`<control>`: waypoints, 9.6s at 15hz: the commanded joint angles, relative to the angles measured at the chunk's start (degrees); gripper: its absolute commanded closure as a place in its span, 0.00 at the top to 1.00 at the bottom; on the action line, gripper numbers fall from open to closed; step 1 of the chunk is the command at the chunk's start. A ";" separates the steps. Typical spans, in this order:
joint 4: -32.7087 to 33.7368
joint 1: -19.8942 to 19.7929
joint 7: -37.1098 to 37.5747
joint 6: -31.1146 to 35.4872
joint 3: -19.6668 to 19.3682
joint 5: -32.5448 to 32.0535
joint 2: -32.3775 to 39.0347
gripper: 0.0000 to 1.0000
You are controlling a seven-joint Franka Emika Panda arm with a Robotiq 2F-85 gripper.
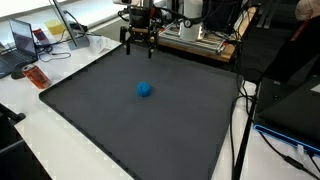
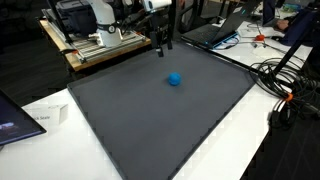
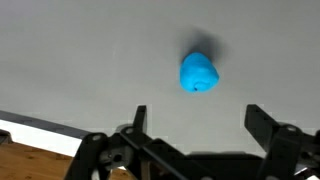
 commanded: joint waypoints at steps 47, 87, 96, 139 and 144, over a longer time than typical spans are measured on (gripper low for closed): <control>30.95 0.81 26.67 -23.81 2.08 -5.27 29.55 1.00; 32.08 1.43 28.06 -32.14 0.82 -6.79 27.10 1.00; 32.31 3.78 35.05 -39.78 0.18 -10.57 21.06 1.00; 100.63 2.17 82.06 -94.08 -0.89 3.34 56.86 1.00; 107.72 1.13 90.74 -97.51 -0.48 4.90 62.44 1.00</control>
